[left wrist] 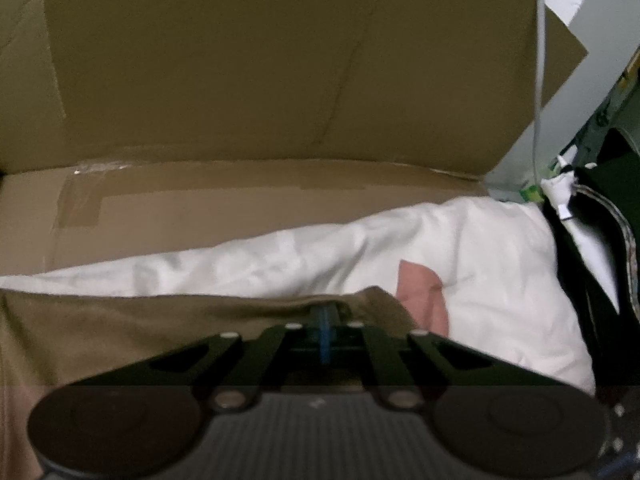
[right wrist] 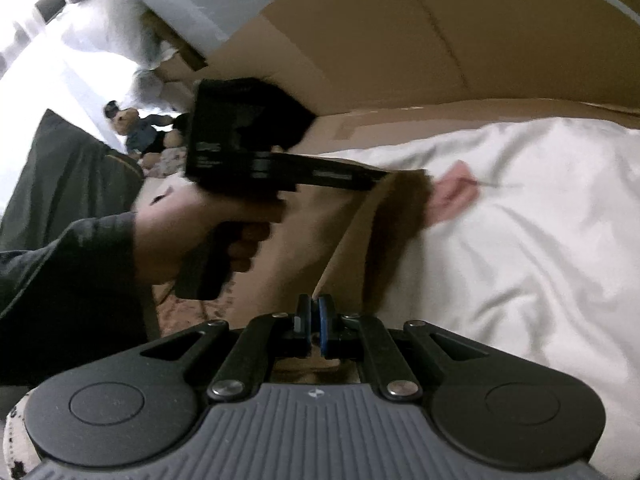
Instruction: Fold clothes
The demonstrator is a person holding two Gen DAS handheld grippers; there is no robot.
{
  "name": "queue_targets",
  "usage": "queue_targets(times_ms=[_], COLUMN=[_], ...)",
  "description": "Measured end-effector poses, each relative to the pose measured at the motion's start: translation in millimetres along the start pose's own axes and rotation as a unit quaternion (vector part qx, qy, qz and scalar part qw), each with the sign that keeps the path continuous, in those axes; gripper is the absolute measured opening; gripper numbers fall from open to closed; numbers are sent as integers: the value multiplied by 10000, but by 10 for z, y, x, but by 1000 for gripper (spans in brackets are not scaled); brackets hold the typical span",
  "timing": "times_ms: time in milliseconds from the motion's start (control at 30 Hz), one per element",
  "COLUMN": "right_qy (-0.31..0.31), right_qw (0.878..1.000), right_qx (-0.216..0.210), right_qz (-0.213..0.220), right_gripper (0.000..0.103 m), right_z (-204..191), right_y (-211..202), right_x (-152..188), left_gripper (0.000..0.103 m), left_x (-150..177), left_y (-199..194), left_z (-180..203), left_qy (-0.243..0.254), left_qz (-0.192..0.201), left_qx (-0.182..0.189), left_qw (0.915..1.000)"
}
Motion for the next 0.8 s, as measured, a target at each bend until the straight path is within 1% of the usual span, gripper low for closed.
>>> queue_targets(times_ms=[100,200,300,400,433,500,633,667,800], right_qy=[-24,-128,-175,-209,-210,-188,-138,-121,-48], right_qw=[9998,9993,9989,9988,9987,9989,9993,9993,9994], right_qx=[-197,-343,-416,-448,-450,-415,-346,-344,-321], right_qz=[9,-34,-82,-75,-72,-58,-15,8,71], right_gripper=[3,3,3,3,3,3,3,3,3], right_z=[-141,-295,-401,-471,-476,-497,-544,-556,-597], right_y=[72,188,333,450,468,528,630,646,718], right_x=[-60,-126,-202,-276,-288,-319,-377,-393,-451], left_gripper=[3,3,3,3,5,7,9,9,9], left_x=[-23,-46,-62,-74,-79,-76,-35,10,176], left_y=[-7,47,57,16,-58,-158,-494,-644,-962], left_z=[-58,-52,-87,-145,-181,-220,-430,-544,-750], left_qy=[-86,-51,-129,-238,-280,-273,-334,-404,-640], left_qz=[-64,-115,-144,-158,-107,-8,233,320,486], left_qx=[123,164,242,409,553,610,548,482,381], left_qw=[9999,9998,9995,9988,9980,9978,9977,9975,9960])
Point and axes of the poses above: each gripper's, at about its wrist camera, not at the fingertips, and y roughly the way its jaws point, z to its right, x to its underside, the point moved 1 cm from there along y, roughly the way its jaws point, and after that the axes turned 4 degrees about -y, right-handed, at the moved point
